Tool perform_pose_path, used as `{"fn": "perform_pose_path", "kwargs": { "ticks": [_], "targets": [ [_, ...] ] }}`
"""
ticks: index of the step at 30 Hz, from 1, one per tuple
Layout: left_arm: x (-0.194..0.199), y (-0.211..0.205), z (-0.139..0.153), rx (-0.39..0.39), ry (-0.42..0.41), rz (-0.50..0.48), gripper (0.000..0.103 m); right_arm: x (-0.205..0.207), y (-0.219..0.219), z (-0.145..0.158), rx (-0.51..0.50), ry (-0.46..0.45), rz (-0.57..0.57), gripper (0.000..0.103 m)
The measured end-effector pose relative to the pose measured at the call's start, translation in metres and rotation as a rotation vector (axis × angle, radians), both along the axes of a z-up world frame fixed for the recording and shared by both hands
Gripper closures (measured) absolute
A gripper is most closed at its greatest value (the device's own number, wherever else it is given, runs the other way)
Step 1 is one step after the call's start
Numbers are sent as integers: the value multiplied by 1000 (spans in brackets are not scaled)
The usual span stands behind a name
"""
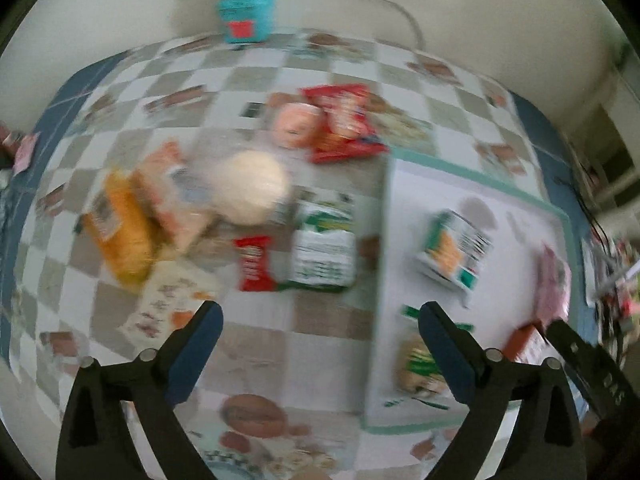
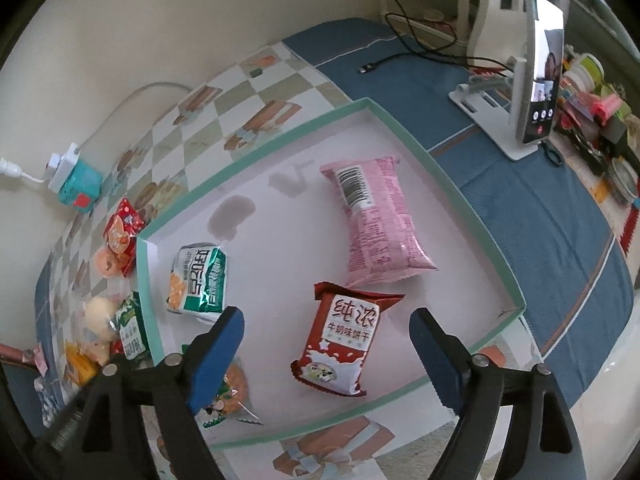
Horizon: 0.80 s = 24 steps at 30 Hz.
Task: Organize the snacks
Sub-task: 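Move both grippers back toward the remaining snack pile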
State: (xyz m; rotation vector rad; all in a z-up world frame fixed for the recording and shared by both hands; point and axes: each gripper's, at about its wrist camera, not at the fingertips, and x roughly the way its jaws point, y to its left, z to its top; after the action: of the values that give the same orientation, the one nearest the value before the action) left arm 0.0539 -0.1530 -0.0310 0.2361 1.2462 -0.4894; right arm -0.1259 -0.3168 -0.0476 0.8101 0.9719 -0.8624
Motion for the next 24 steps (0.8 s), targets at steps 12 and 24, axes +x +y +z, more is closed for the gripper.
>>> {"fn": "perform_pose_path", "kwargs": {
  "ticks": [12, 24],
  "targets": [
    [41, 58, 14, -15, -45, 197, 4, 10, 10, 5, -43, 9, 32, 0],
    [68, 89, 3, -15, 23, 231, 4, 26, 26, 4, -75, 59, 57, 0]
  ]
}}
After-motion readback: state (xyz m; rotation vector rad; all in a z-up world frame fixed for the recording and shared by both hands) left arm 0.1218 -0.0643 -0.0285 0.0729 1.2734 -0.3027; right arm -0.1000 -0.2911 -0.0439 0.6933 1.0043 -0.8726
